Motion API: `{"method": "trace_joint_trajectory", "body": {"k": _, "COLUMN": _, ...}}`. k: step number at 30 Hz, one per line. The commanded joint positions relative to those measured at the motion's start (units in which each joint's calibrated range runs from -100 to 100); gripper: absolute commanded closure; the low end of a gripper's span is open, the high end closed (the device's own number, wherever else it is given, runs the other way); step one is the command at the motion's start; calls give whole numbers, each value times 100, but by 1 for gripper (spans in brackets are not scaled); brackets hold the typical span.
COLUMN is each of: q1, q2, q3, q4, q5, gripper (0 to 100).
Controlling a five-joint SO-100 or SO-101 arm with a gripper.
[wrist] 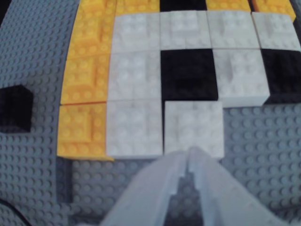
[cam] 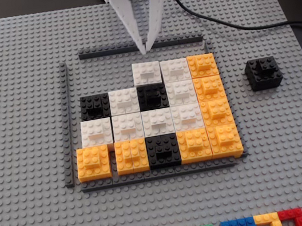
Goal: Grab the cube and place it into the grid
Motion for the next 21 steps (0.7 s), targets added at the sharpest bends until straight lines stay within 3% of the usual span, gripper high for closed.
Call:
{"method": "trace_joint_trajectory", "body": {"k": 1, "q1": -136, "q2": 378, "q3": -1105, "q4": 144, "q5": -59, "gripper": 100}}
{"method": "trace_joint_trajectory", "body": {"k": 21, "q1": -1734, "q2": 4161, "q3": -5472, "q4": 1311, "q5": -1006, "gripper": 100}}
